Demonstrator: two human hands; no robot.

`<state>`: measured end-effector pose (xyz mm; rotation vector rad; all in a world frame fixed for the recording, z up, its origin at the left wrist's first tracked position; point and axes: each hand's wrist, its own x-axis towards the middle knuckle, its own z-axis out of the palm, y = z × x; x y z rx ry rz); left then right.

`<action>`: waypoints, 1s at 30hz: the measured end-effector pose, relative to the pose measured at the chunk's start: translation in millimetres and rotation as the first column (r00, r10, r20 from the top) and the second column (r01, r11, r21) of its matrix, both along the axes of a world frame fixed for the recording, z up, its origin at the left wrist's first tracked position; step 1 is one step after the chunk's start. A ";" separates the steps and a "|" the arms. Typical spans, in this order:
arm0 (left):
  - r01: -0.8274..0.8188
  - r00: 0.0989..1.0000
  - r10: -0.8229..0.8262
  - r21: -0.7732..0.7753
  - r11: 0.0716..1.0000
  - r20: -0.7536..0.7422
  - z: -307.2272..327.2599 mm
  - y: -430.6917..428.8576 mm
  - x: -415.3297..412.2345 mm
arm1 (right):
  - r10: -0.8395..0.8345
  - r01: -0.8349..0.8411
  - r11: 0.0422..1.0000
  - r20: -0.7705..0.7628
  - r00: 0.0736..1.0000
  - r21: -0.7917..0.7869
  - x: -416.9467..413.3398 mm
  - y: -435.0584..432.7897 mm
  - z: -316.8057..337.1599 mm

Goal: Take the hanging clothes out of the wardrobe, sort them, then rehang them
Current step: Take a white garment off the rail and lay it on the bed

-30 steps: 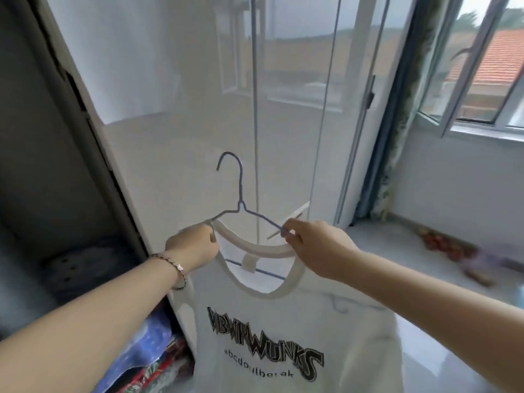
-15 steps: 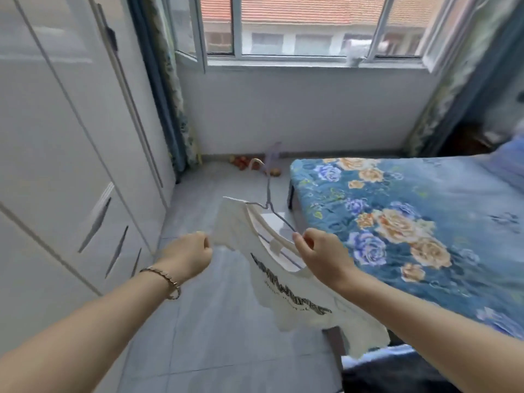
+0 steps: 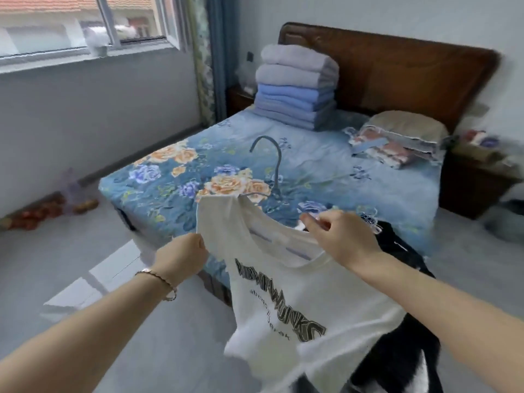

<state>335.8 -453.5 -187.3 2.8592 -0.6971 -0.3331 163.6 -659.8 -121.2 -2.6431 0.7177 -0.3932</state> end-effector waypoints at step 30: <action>0.110 0.960 -0.040 0.242 0.964 -0.277 -142.5 -479.5 9.2 | -0.589 0.689 0.714 -0.428 0.685 0.120 -14.7 -502.2 -284.1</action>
